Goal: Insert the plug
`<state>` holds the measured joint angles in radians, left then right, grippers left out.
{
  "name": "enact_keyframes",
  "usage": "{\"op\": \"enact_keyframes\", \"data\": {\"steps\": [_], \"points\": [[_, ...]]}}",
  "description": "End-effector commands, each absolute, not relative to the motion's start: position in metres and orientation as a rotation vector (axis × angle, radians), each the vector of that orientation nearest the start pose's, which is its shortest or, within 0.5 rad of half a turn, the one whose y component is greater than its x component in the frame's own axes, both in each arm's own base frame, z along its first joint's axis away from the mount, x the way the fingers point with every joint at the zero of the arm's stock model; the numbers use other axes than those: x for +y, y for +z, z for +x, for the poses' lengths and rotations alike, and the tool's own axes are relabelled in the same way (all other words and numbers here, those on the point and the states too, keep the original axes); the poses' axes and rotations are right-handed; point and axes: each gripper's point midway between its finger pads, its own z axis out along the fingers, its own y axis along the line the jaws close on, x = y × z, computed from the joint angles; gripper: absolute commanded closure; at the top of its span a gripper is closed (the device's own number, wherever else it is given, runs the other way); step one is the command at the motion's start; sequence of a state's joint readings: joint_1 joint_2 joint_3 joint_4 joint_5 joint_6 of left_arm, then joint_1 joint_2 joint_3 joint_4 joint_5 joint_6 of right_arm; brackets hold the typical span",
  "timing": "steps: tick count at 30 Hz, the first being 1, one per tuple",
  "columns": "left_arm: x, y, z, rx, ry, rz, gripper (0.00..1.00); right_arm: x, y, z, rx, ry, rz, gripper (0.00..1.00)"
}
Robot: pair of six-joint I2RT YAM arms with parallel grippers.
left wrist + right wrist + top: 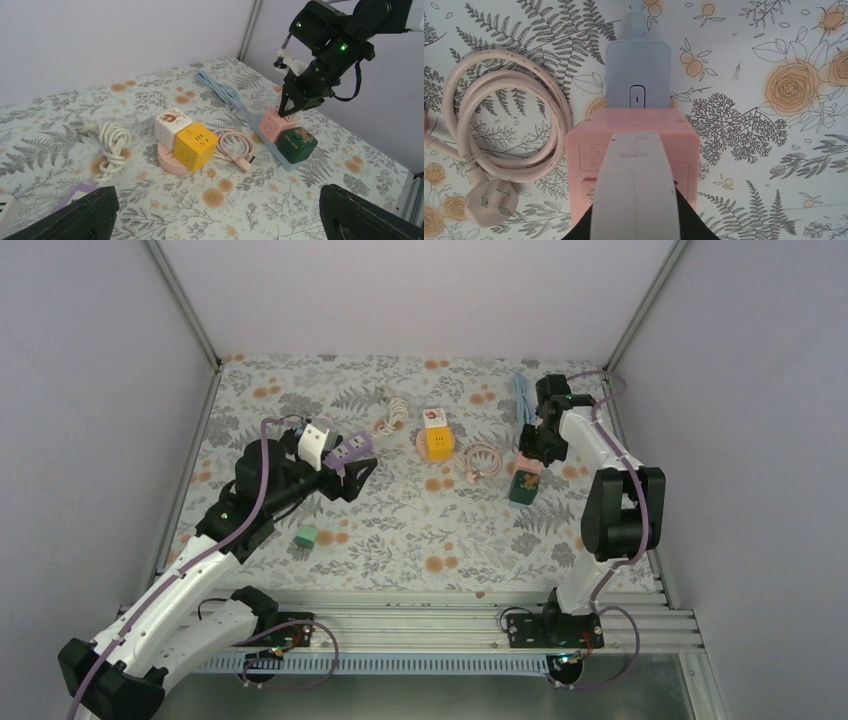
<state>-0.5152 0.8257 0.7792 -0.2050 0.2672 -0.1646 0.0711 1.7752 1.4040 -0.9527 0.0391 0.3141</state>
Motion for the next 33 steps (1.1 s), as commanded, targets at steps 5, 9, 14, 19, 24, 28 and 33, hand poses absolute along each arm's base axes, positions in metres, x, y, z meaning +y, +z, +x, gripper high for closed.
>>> {"op": "enact_keyframes", "data": {"steps": [5, 9, 14, 19, 24, 28, 33], "points": [[-0.200, 0.296, 0.255, 1.796, -0.719, 0.541, 0.00, 0.015, 0.082, 0.382, 2.906, -0.046, 0.379, 0.85], [-0.200, 0.296, 0.254, 1.795, -0.718, 0.543, 0.00, 0.018, 0.113, 0.392, 2.823, -0.018, 0.364, 0.71], [-0.196, 0.295, 0.258, 1.809, -0.692, 0.521, 0.00, 0.016, 0.136, 0.392, 2.756, -0.013, 0.364, 0.66], [-0.196, 0.294, 0.258, 1.812, -0.694, 0.521, 0.00, 0.019, 0.138, 0.394, 2.752, 0.015, 0.352, 0.76], [-0.193, 0.293, 0.260, 1.824, -0.672, 0.503, 0.00, 0.015, 0.119, 0.387, 2.801, -0.024, 0.372, 0.96], [-0.189, 0.292, 0.262, 1.833, -0.650, 0.484, 0.00, 0.016, 0.106, 0.383, 2.832, -0.030, 0.375, 0.96], [-0.188, 0.289, 0.264, 1.849, -0.637, 0.473, 0.00, 0.015, 0.078, 0.369, 2.913, -0.060, 0.391, 0.96]]}}
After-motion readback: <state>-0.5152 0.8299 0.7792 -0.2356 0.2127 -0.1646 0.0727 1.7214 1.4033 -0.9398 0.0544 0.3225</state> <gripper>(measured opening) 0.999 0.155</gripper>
